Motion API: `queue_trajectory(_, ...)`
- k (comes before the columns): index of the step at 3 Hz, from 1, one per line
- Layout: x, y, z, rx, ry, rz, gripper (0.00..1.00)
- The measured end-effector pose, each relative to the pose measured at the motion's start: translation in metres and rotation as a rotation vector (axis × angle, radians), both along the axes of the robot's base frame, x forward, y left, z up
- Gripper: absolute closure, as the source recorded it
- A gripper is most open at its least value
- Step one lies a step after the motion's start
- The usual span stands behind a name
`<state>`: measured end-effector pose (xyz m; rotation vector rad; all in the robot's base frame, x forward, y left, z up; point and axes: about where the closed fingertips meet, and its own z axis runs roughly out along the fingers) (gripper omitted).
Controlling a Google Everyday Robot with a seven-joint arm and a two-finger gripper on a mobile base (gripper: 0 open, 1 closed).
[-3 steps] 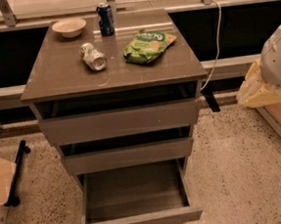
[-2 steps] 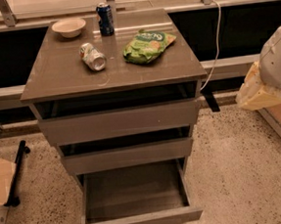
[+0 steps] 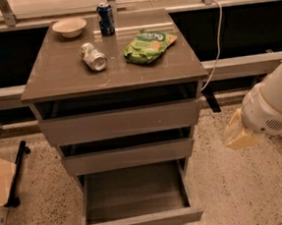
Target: Close bottom drawer
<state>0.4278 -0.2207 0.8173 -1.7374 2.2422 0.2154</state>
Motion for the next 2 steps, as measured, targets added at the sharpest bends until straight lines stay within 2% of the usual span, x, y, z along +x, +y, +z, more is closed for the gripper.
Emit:
queue_trajectory(1,-0.003,0.006,-0.077,0.073,0.056,0.038,1.00)
queue_trajectory(2,-0.001,0.006,-0.090,0.083,0.064,0.044,1.00)
